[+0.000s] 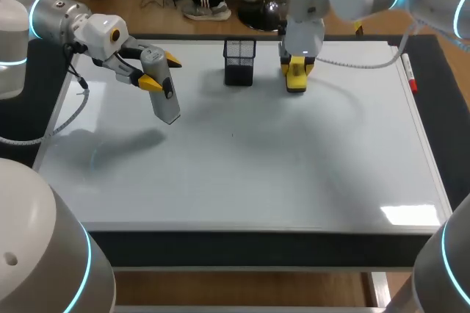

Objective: Pick up the inspection probe, press it on each red-marked spot on the whiteboard one by one, put down the probe, pick up the eraser, and wipe off all the red marks.

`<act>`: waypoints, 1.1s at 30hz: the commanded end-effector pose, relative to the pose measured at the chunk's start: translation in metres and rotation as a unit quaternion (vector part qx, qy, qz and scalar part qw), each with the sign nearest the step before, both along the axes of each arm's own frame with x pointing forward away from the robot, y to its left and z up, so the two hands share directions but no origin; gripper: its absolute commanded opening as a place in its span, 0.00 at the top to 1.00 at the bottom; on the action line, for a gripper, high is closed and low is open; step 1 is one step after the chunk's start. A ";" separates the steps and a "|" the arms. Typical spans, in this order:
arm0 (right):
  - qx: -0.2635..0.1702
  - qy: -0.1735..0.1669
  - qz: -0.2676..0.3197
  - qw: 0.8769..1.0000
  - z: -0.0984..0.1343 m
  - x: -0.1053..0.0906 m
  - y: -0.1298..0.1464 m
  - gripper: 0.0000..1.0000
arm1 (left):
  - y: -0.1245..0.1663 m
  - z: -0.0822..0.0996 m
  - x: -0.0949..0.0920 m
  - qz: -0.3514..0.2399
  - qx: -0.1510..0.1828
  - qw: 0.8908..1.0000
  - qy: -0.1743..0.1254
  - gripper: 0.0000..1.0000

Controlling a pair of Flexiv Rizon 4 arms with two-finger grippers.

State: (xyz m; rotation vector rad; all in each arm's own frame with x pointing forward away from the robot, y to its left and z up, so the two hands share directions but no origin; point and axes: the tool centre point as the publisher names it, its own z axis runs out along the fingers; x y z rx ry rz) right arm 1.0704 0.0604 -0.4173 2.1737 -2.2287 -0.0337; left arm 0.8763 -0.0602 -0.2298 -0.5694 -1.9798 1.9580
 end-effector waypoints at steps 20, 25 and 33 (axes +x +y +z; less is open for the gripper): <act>-0.019 -0.006 -0.017 1.000 0.003 0.003 -0.009 0.00 | 0.000 0.002 -0.001 0.001 0.001 1.000 -0.001 1.00; -0.014 -0.010 -0.042 0.999 0.010 0.002 -0.017 0.00 | 0.000 0.002 -0.001 0.001 0.001 1.000 -0.001 1.00; 0.023 -0.013 -0.115 0.993 0.032 -0.003 -0.035 0.00 | 0.000 0.002 -0.001 0.001 0.001 1.000 -0.001 1.00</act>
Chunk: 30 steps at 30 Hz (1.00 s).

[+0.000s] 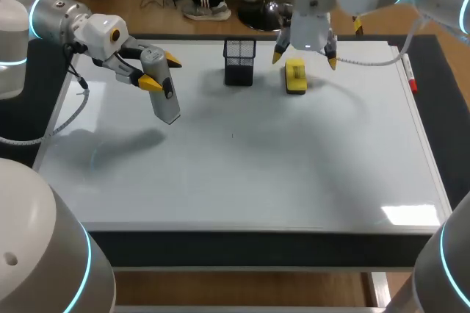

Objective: Pick up the inspection probe, press it on each red-marked spot on the whiteboard one by one, put down the probe, pick up the eraser, and wipe off all the red marks.

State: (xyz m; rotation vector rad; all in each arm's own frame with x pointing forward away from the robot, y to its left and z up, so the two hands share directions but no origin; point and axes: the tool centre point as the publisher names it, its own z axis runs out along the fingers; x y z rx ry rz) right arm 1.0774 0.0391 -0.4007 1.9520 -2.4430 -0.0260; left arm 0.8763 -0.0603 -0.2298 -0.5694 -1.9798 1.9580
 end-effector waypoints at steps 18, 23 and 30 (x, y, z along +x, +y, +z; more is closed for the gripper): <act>0.141 -0.008 -0.208 0.968 0.069 -0.020 -0.046 0.00 | 0.000 0.002 -0.001 0.001 0.001 1.000 -0.001 1.00; 0.113 0.025 -0.271 0.956 0.082 -0.017 -0.049 0.00 | 0.000 0.002 -0.001 0.001 0.001 1.000 -0.001 1.00; 0.123 0.064 -0.345 0.928 0.095 -0.020 -0.052 0.00 | 0.000 0.002 -0.001 0.001 0.001 1.000 -0.001 1.00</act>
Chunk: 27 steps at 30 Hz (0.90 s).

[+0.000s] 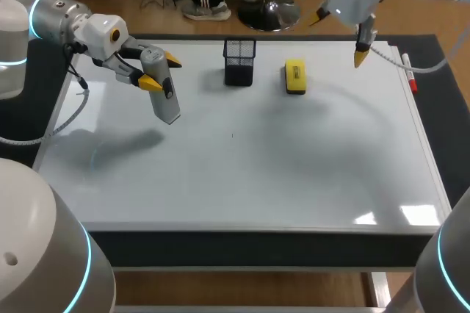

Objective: Pick up the inspection probe, press it on each red-marked spot on the whiteboard one by one, put down the probe, pick up the eraser, and wipe off all the red marks.

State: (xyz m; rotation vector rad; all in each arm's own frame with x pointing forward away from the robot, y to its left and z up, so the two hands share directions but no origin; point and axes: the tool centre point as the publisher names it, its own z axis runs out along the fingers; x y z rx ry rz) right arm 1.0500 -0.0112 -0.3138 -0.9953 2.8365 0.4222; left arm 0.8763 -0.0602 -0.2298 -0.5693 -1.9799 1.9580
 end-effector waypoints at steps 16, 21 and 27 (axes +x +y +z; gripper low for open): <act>0.059 -0.003 -0.120 0.991 0.031 -0.007 -0.035 0.00 | 0.000 0.002 -0.001 0.001 0.001 1.000 -0.001 1.00; 0.050 -0.002 -0.131 0.990 0.032 -0.008 -0.040 0.00 | 0.000 0.002 -0.001 0.001 0.001 1.000 -0.001 1.00; 0.050 -0.002 -0.131 0.990 0.032 -0.008 -0.040 0.00 | 0.000 0.002 -0.001 0.001 0.001 1.000 -0.001 1.00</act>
